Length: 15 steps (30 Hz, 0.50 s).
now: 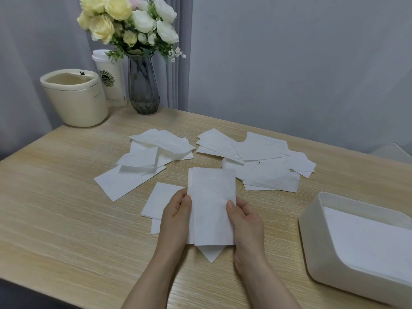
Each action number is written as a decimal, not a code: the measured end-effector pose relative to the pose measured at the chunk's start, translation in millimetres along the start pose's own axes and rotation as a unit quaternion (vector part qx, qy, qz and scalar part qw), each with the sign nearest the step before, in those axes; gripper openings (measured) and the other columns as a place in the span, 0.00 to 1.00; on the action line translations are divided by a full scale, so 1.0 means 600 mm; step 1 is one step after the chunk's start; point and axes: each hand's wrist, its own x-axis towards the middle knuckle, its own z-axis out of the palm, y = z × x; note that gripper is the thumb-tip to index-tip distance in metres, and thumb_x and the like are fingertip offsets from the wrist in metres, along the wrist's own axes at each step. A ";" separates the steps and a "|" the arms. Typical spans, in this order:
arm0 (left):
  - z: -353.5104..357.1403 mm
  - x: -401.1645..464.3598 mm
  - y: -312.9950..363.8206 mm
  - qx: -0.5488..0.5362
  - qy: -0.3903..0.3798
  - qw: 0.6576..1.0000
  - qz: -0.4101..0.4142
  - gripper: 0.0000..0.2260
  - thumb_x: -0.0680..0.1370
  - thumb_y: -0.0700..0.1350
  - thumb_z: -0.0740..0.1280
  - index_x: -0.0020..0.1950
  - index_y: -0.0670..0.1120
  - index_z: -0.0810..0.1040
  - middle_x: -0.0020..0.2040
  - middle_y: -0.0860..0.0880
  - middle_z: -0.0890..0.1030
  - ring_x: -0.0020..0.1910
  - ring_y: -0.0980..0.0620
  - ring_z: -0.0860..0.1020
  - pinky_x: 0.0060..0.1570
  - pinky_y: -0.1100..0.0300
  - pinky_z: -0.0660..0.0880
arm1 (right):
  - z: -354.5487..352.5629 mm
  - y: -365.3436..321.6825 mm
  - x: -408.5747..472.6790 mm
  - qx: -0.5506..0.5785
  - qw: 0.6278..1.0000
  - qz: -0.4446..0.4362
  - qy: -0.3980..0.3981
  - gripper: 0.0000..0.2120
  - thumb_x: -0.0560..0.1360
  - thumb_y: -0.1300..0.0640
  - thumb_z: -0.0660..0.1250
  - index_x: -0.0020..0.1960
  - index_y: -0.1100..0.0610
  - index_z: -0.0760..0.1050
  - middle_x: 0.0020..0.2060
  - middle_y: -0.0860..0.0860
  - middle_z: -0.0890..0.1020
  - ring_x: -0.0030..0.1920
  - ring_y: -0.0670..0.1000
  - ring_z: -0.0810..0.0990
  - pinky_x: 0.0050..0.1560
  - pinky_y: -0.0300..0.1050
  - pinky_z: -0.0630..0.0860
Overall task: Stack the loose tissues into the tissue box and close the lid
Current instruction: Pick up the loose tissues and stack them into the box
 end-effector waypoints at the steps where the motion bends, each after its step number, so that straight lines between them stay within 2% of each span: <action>1: 0.000 0.000 0.000 0.000 0.003 1.000 0.001 0.11 0.83 0.40 0.58 0.54 0.49 0.81 0.50 0.52 0.85 0.51 0.53 0.82 0.50 0.58 0.75 | -0.001 0.000 0.000 0.008 1.000 -0.001 0.005 0.05 0.77 0.63 0.67 0.52 0.58 0.78 0.43 0.51 0.86 0.42 0.49 0.84 0.48 0.48 0.79; 7: -0.002 0.001 0.002 0.007 0.005 1.000 -0.001 0.12 0.84 0.40 0.58 0.55 0.50 0.80 0.51 0.52 0.85 0.51 0.54 0.81 0.50 0.58 0.75 | -0.013 -0.001 0.002 0.052 0.999 0.014 -0.004 0.05 0.78 0.63 0.65 0.52 0.59 0.77 0.44 0.53 0.86 0.44 0.50 0.83 0.49 0.50 0.78; 15: 0.001 -0.002 0.005 0.043 -0.007 0.999 0.008 0.13 0.83 0.39 0.57 0.55 0.51 0.80 0.48 0.55 0.85 0.48 0.58 0.81 0.46 0.63 0.74 | -0.020 -0.010 0.008 0.101 0.992 0.051 -0.054 0.06 0.78 0.66 0.62 0.53 0.61 0.76 0.41 0.52 0.85 0.39 0.47 0.84 0.35 0.40 0.80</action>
